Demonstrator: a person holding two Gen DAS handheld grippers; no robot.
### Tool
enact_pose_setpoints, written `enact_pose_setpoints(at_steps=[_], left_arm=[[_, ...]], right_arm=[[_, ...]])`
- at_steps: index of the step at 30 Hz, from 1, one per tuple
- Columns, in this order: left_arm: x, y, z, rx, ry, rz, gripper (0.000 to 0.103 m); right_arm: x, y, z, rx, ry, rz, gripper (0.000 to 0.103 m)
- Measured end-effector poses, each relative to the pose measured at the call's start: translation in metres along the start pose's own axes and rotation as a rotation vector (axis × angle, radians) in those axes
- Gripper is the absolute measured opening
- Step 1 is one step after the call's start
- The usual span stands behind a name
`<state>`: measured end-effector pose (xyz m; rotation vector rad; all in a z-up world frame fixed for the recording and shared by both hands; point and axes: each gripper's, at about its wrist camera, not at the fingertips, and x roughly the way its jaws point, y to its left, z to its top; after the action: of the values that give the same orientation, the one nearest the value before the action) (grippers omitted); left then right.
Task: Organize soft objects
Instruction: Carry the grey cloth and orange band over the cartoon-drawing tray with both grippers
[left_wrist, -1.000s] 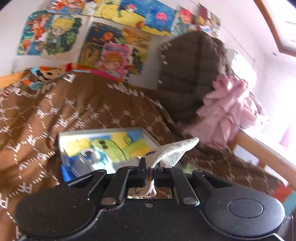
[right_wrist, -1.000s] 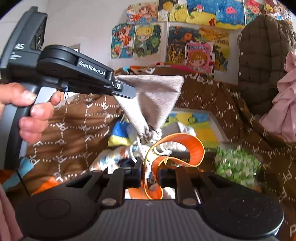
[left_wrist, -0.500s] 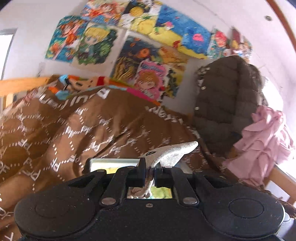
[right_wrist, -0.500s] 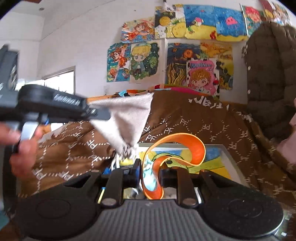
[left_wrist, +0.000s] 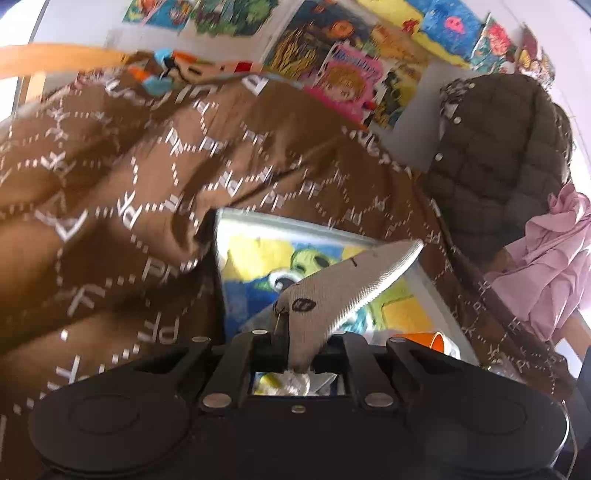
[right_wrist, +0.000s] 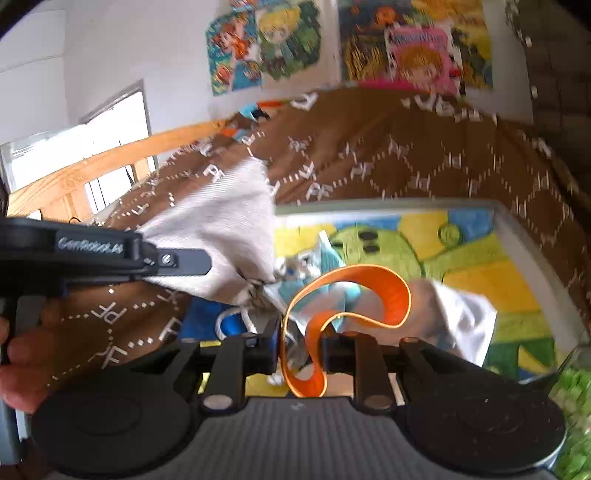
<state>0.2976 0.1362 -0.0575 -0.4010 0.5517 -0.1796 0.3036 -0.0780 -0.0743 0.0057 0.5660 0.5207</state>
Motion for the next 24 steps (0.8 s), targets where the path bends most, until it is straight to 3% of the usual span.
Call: enact_pose_setpoints(at_steps=[7,18,24], left_arm=[[0.016,-0.002,-0.015,0.050,0.080,0.017,0.010],[0.040,-0.014,-0.028,0.157,0.164,0.032,0.012],[0.044,-0.018,-0.033,0.196,0.203,0.038,0.018]], right_arm=[[0.008,0.000,0.001,-0.011,0.029,0.001,0.035],[0.013,-0.022,0.005,0.018,0.028,-0.066,0.040],[0.018,-0.023,0.004,0.024,0.076,-0.044,0.048]])
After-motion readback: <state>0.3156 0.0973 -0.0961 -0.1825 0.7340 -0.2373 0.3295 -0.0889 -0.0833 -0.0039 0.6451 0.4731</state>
